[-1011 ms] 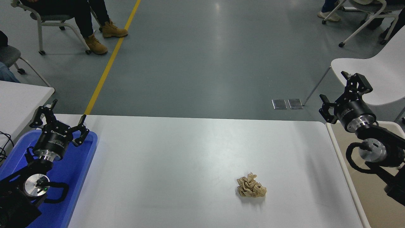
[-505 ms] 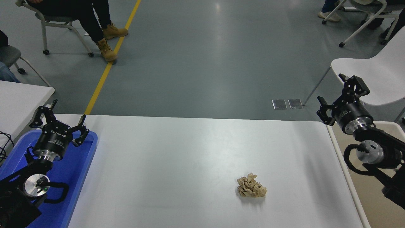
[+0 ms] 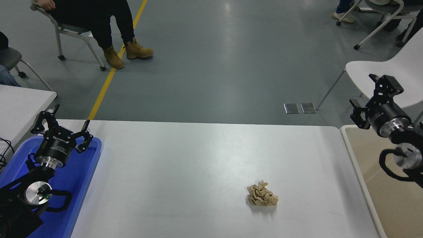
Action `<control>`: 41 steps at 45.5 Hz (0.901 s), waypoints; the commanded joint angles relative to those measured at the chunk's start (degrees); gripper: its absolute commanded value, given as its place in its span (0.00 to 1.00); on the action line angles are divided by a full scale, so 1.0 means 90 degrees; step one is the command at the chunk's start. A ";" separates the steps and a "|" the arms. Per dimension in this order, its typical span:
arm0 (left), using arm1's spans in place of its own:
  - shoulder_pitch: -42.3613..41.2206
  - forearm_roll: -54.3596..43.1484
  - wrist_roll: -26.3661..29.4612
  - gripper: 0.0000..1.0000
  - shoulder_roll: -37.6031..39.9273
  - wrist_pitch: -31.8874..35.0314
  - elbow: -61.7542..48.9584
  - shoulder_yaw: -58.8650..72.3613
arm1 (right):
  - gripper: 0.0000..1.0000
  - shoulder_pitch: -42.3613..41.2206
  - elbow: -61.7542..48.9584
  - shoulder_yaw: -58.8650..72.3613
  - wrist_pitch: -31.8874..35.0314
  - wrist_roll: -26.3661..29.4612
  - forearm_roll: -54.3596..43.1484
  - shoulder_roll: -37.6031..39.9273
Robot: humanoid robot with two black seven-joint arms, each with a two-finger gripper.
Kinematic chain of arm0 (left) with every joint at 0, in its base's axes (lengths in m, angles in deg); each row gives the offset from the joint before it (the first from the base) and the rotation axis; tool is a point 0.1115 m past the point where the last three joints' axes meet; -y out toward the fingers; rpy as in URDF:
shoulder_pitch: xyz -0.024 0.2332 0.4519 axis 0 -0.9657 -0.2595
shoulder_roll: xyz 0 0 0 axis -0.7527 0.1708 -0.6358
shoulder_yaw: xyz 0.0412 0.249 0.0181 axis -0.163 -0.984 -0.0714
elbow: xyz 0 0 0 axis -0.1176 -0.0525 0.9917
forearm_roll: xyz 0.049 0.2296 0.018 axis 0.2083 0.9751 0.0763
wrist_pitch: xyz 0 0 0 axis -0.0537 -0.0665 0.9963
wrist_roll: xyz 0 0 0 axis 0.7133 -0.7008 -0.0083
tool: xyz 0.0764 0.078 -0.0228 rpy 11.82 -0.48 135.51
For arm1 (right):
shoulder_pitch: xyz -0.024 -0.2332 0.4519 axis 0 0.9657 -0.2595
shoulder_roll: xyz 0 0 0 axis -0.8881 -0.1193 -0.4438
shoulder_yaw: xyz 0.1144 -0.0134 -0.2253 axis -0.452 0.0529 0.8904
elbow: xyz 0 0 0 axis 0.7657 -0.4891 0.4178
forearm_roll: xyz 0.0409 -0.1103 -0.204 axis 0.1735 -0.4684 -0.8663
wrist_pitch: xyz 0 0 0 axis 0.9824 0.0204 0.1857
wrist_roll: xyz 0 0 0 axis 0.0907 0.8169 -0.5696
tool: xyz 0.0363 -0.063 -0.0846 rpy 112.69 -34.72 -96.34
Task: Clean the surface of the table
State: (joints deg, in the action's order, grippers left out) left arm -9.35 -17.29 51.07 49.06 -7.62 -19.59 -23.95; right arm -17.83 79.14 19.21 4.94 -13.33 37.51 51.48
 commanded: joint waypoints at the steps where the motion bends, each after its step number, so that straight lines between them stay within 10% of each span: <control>1: 0.0000 0.0000 0.0000 1.00 -0.0003 0.0000 0.0001 -0.0001 | 0.98 -0.0837 -0.0043 0.2148 0.0015 -0.0007 -0.0577 0.0431; 24: 0.0000 0.0000 0.0000 1.00 -0.0003 0.0000 0.0001 -0.0001 | 0.98 -0.3982 0.0035 0.5118 0.0815 0.0003 -0.4992 0.0617; 41: 0.0000 0.0009 0.0000 1.00 -0.0003 0.0000 0.0001 -0.0001 | 0.98 -0.5164 0.0074 0.5889 0.2036 -0.0007 -0.7024 -0.1061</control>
State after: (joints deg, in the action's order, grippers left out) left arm -9.35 -17.29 51.06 49.07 -7.62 -19.58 -23.96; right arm -57.58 79.81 65.92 17.28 -13.38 -16.26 50.83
